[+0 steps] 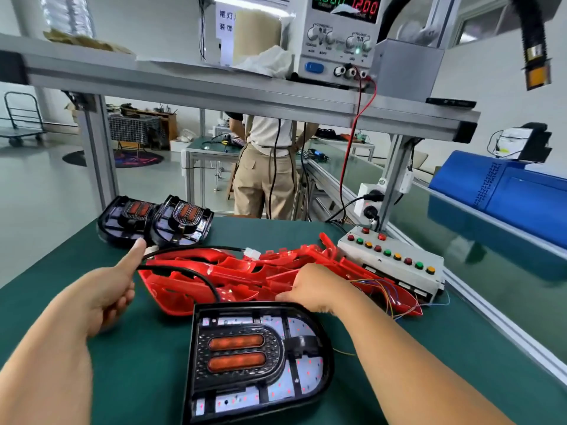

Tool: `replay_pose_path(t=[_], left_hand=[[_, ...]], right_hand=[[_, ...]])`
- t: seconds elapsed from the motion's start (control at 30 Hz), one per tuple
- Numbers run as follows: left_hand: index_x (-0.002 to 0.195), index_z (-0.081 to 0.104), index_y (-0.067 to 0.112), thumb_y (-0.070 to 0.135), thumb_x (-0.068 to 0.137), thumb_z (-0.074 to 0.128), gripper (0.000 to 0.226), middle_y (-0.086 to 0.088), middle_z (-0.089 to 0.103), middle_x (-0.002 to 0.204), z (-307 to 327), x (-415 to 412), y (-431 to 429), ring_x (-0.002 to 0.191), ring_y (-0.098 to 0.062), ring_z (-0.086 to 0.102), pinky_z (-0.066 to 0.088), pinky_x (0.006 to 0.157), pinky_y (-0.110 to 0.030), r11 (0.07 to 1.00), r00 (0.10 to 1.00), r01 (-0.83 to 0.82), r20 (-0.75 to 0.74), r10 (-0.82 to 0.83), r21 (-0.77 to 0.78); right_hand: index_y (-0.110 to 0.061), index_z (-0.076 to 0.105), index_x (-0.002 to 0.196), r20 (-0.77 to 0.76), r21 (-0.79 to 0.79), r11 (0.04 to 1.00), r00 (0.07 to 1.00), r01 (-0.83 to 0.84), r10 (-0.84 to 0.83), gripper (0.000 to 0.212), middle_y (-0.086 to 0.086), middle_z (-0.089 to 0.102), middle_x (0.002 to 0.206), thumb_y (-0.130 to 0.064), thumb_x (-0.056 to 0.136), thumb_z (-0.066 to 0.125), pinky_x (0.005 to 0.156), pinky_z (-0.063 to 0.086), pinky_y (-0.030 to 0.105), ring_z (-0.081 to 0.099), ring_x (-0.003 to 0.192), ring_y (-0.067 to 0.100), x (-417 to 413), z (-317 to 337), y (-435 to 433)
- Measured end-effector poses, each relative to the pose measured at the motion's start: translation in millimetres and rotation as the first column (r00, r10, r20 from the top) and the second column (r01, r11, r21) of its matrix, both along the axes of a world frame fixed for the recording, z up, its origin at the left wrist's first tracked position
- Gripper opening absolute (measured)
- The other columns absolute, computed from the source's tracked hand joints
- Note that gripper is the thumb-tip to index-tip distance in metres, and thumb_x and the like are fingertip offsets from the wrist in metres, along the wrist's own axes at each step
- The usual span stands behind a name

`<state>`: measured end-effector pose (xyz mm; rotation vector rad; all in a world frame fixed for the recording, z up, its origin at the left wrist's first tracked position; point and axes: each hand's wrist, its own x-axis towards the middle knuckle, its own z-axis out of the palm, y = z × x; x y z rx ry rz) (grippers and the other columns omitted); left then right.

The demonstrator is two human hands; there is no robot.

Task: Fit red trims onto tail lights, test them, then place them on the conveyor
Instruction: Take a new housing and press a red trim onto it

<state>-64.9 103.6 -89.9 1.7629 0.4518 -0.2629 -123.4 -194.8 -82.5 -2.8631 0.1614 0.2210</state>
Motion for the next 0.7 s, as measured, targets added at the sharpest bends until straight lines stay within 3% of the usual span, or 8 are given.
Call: replay_pose_path(t=[0.1,0.2,0.27,0.33,0.47,0.53,0.6,0.7], left_hand=[[0.065,0.051,0.008,0.096,0.063,0.03,0.09,-0.013,0.051,0.054,0,2,0,0.046,-0.022,0.045,0.034,0.052,-0.027,0.962,0.997,-0.013,0.078,-0.008,0.274],[0.089,0.067,-0.004,0.089,0.077,0.026,0.101,-0.027,0.065,0.093,0,12,10,0.087,-0.039,0.059,0.041,0.071,-0.039,0.795,0.959,-0.236,0.267,0.097,0.559],[0.082,0.063,0.008,0.08,0.085,0.035,0.077,-0.022,0.063,0.084,7,12,8,0.084,-0.039,0.057,0.045,0.07,-0.043,0.743,0.855,-0.427,0.498,0.146,0.515],[0.084,0.051,0.022,0.063,0.091,0.046,0.042,-0.014,0.064,0.087,17,3,-11,0.085,-0.037,0.057,0.047,0.072,-0.044,0.786,0.672,-0.511,0.732,0.113,0.347],[0.093,0.063,0.02,0.024,0.092,0.062,0.004,0.004,0.059,0.085,31,-37,-80,0.071,-0.009,0.05,0.039,0.066,-0.03,0.858,0.332,-0.265,0.877,-0.348,0.44],[0.107,0.07,0.022,0.017,0.089,0.067,0.019,0.009,0.06,0.097,26,-51,-101,0.084,-0.003,0.053,0.045,0.082,-0.027,0.804,0.236,-0.054,0.79,-0.565,0.592],[0.125,0.065,0.031,0.022,0.087,0.071,0.039,0.014,0.056,0.115,18,-56,-108,0.107,-0.003,0.048,0.034,0.101,-0.023,0.692,0.182,0.122,0.669,-0.72,0.712],[0.134,0.053,0.045,0.032,0.085,0.073,0.054,0.023,0.047,0.13,14,-56,-107,0.123,-0.001,0.037,0.018,0.107,-0.017,0.624,0.18,0.177,0.598,-0.781,0.761]], right_hand=[[-0.007,0.059,0.062,-0.041,0.011,1.0,0.999,0.021,-0.021,0.039,0.005,0.05,0.06,-0.034,0.088,0.068,0.056,0.038,0.03,0.047,0.058,0.021,8,-1,6],[-0.003,0.064,0.066,0.066,0.069,0.996,0.996,0.062,-0.066,0.033,0.01,0.056,0.062,-0.026,0.089,0.063,0.061,0.041,0.032,0.051,0.061,0.024,0,-3,1],[-0.001,0.068,0.074,0.215,0.107,0.99,0.97,0.088,-0.109,0.034,0.014,0.065,0.069,-0.029,0.092,0.059,0.059,0.044,0.032,0.055,0.06,0.021,-10,1,-5],[-0.002,0.069,0.08,0.34,0.106,0.991,0.933,0.087,-0.118,0.036,0.015,0.069,0.077,-0.031,0.095,0.055,0.061,0.047,0.033,0.057,0.061,0.021,-21,7,-13],[-0.01,0.063,0.074,0.476,0.082,0.992,0.871,0.095,-0.122,0.035,0.008,0.065,0.068,-0.035,0.097,0.053,0.066,0.051,0.037,0.064,0.063,0.019,-39,19,-25],[-0.009,0.061,0.069,0.516,0.167,0.981,0.839,0.101,-0.174,0.035,0.004,0.061,0.06,-0.031,0.096,0.056,0.058,0.05,0.028,0.062,0.055,0.01,-48,22,-29],[-0.005,0.062,0.069,0.459,0.479,0.875,0.829,0.073,-0.32,0.032,0.003,0.058,0.051,-0.023,0.095,0.06,0.041,0.037,0.017,0.053,0.038,0.005,-54,22,-30],[-0.006,0.059,0.07,0.192,0.863,0.5,0.873,0.066,-0.447,0.024,0.005,0.059,0.047,-0.013,0.094,0.062,0.034,0.029,0.017,0.046,0.032,0.01,-61,21,-25]])
